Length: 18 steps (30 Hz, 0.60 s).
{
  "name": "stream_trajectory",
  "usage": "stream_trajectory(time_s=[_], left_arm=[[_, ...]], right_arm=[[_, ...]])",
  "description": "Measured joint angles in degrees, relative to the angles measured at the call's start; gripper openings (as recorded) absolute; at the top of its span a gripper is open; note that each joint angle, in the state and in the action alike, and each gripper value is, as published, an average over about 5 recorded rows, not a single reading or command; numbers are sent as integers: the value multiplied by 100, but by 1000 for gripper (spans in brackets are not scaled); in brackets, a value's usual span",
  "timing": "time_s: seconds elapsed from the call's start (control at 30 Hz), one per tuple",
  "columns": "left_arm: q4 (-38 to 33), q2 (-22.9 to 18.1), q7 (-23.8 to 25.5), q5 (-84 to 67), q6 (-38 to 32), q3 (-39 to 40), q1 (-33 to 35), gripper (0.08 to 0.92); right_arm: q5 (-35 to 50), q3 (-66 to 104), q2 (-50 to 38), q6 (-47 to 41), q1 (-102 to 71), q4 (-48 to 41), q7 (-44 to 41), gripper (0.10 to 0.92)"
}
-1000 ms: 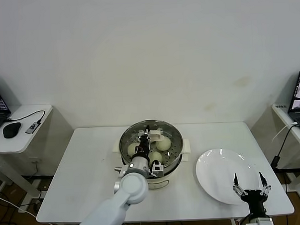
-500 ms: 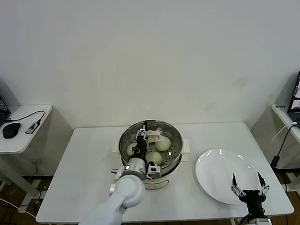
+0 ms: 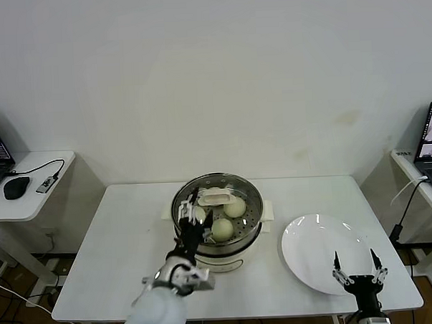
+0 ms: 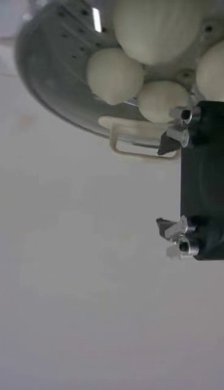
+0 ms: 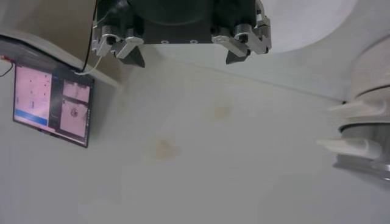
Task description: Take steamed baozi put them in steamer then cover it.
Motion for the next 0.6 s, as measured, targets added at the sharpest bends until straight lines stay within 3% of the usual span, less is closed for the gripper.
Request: stream_trajectory(time_s=[0.23, 0.6], left_arm=[[-432, -102, -701, -1895, -1134, -1058, 1523, 823], [-417, -684, -1453, -4321, -2781, -2305, 3617, 823]], right_arm=[[95, -169, -127, 2, -111, 107, -55, 823], [744, -697, -728, -124, -542, 286, -262, 823]])
